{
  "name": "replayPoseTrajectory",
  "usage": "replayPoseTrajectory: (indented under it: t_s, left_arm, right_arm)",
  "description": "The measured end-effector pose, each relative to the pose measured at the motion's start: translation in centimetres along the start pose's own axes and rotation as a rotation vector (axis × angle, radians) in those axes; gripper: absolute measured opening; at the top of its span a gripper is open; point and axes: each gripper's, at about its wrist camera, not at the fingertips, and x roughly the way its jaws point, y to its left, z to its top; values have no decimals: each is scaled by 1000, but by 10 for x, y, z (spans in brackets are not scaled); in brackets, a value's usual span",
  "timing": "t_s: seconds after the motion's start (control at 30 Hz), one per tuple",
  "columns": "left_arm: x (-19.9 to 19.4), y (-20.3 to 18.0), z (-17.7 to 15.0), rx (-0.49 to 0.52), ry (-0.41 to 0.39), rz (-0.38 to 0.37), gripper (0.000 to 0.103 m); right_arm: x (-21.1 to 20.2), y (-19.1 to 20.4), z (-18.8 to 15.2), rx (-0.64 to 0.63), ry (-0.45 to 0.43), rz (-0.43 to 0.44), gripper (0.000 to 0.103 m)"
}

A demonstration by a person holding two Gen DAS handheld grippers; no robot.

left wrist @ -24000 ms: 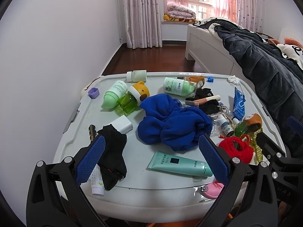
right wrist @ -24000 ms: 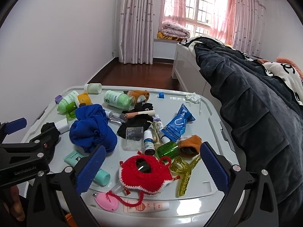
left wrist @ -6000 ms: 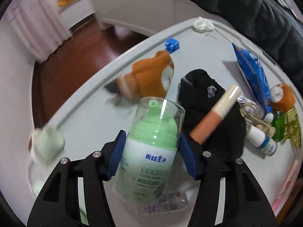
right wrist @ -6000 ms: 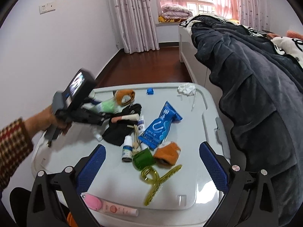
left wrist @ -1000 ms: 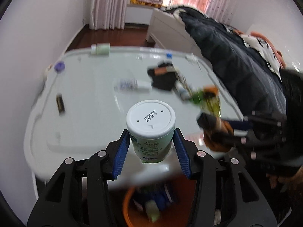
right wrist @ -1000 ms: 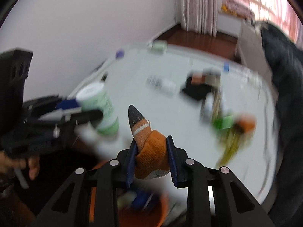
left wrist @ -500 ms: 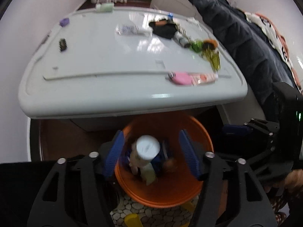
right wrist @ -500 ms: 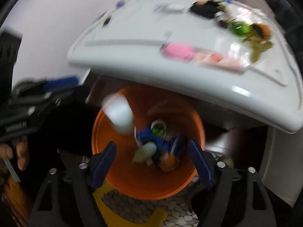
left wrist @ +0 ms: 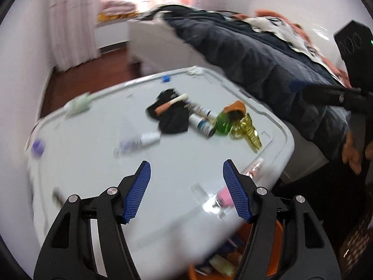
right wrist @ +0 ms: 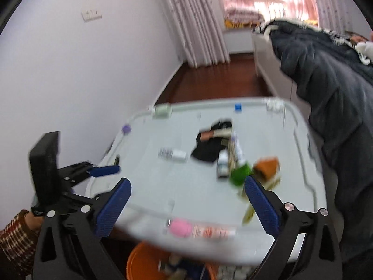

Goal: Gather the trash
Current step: 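Grasp the clear spray bottle with the left tool while the right tool grasps the orange fuzzy item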

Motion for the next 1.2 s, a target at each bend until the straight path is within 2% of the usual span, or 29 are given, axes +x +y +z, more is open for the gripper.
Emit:
replayPoseTrajectory:
  t_s: [0.03,0.1,0.23,0.3,0.47,0.57,0.63,0.77,0.87,0.9,0.93,1.0,1.2]
  left_arm:
    - [11,8,5,33,-8,20,64]
    - [34,27,13,58,15,15,64]
    - [75,60,22,72,67,0,64]
    - [89,68,27,101,75,-20,64]
    - [116,73,32,185,116,-62,64]
    - [133,70,30,255,172,-60,64]
    - [141,71,29,261,216,-55,64]
    - [152,77,25,166,312,-50,64]
    - [146,77,17,60,304,-27,61]
    - [144,76,15,42,299,-16,54]
    - [141,74,14,6,298,-15,42]
    - [138,72,13,-53,299,1,28]
    - [132,65,11,-159,307,104,25]
  right_arm:
    - [4,-2,2,-5,-16,-12,97]
    - [13,-10,-1,-8,-25,-31,97]
    - [48,-25,-15,-6,61,-78,97]
    - [54,-31,-16,13,78,-61,97]
    - [49,-38,-14,29,67,-59,97]
    - [50,-39,-13,34,73,-55,97]
    - [51,-39,-13,32,79,-53,97]
    - [47,-41,-12,32,66,-59,97]
    - [42,-44,-9,41,47,-60,97]
    - [41,-46,-9,46,42,-62,97]
    - [39,-47,-9,49,39,-63,97]
    - [37,-49,-8,53,32,-69,97]
    - [30,-53,-9,60,13,-75,97]
